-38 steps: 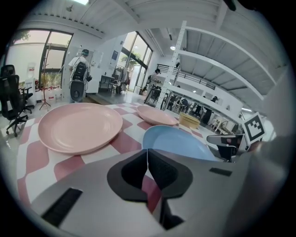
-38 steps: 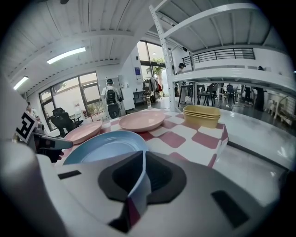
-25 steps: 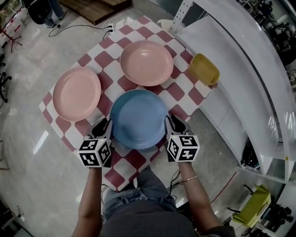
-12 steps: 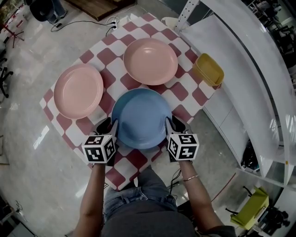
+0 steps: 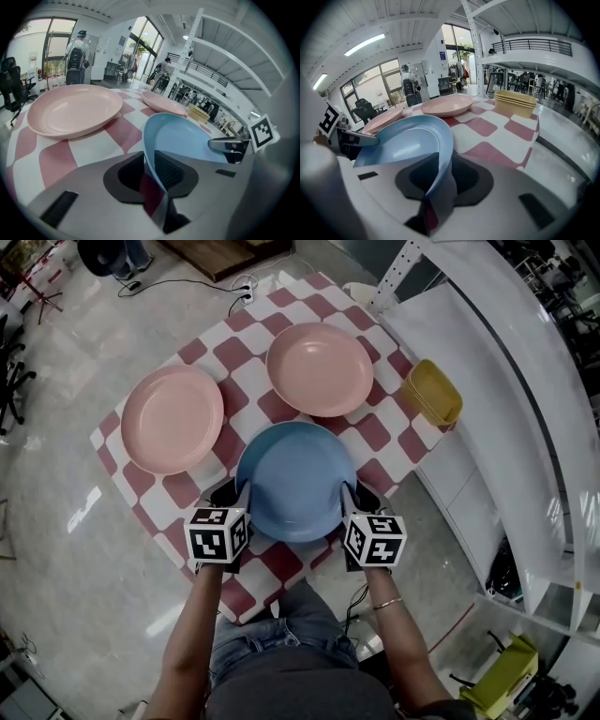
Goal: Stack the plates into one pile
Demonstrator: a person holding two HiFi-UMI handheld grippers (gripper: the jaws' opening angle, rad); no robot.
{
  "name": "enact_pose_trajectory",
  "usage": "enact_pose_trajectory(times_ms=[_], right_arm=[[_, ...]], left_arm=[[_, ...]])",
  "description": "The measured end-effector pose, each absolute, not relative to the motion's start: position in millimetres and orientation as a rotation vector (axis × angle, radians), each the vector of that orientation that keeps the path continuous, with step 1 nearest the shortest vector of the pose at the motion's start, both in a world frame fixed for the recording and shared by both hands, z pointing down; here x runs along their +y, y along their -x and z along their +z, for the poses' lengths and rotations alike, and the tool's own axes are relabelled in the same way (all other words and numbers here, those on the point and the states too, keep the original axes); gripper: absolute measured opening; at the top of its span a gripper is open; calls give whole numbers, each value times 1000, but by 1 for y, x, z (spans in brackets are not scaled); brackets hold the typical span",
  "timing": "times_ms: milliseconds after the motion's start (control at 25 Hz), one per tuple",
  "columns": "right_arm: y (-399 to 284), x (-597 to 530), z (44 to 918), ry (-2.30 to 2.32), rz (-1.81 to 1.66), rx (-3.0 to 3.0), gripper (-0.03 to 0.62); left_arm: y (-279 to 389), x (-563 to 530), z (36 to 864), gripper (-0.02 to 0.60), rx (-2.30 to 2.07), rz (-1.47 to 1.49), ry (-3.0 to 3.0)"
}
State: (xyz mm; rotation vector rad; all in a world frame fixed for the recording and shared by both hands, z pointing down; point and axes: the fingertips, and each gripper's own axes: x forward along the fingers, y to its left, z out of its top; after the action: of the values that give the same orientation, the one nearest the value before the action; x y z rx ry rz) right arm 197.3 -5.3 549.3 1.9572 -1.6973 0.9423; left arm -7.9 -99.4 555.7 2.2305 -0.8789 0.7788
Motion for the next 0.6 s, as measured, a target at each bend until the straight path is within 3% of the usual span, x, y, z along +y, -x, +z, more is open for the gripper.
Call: enact_pose_trajectory(times_ms=[600], right_arm=[[-171,-22,533,-1884,930,-1781,78]], left_arm=[[42,-105,532,48,-1057,686,-2168]])
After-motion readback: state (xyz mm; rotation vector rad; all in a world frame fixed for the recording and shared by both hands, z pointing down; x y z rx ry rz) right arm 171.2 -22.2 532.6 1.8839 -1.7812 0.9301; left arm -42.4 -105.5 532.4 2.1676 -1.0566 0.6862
